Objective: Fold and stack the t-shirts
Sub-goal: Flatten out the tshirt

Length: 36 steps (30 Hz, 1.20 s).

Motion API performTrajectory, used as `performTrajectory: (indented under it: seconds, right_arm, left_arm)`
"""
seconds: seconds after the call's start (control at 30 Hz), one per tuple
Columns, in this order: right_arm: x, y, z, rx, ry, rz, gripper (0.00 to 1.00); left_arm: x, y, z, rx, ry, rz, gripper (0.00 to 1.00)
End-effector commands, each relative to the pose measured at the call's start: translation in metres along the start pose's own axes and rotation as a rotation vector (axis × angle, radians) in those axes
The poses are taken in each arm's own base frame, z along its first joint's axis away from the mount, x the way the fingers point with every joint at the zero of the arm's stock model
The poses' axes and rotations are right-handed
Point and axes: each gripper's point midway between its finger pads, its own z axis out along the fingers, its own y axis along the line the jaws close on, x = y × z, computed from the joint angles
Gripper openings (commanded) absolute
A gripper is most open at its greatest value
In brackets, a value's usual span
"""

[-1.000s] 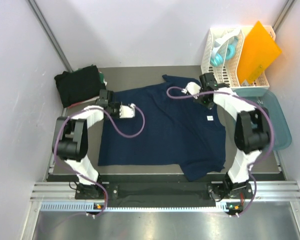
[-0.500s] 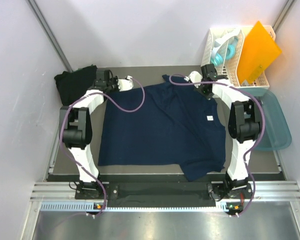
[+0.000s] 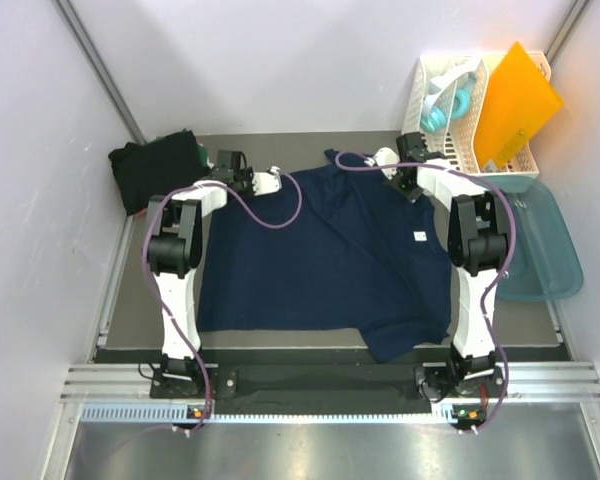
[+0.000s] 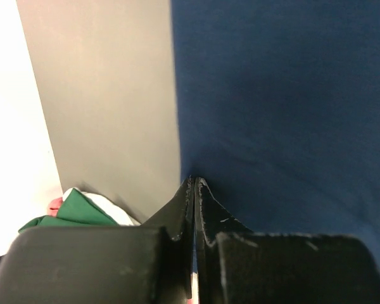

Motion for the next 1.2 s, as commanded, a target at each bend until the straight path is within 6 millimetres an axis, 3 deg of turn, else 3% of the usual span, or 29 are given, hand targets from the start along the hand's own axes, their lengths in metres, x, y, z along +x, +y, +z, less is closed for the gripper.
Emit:
performTrajectory:
  seconds: [0.0, 0.23, 0.4, 0.57, 0.9, 1.07, 1.17]
  right_arm:
    - [-0.005, -0.002, 0.002, 0.006, -0.019, 0.017, 0.0]
    - [0.01, 0.008, 0.01, 0.0, 0.03, -0.018, 0.0]
    - [0.019, 0.012, 0.013, -0.001, 0.058, -0.03, 0.0]
    - [0.026, 0.014, 0.016, 0.011, 0.08, -0.041, 0.0]
    - [0.045, 0.005, 0.014, 0.091, 0.138, -0.069, 0.0]
    - [0.046, 0.006, 0.013, 0.093, 0.144, -0.056, 0.0]
    - [0.048, 0.006, 0.013, 0.101, 0.149, -0.053, 0.0]
  left_arm:
    - [0.015, 0.001, 0.013, 0.004, 0.059, -0.014, 0.0]
    - [0.044, -0.031, 0.015, 0.117, 0.147, 0.008, 0.0]
    - [0.076, -0.048, 0.002, 0.186, 0.245, -0.001, 0.0]
    - [0.095, -0.064, -0.013, 0.228, 0.285, -0.018, 0.0]
    - [0.108, -0.068, -0.022, 0.242, 0.324, -0.032, 0.0]
    - [0.1, -0.042, -0.02, 0.151, 0.299, -0.067, 0.0]
    - [0.106, -0.04, -0.02, 0.154, 0.337, -0.074, 0.0]
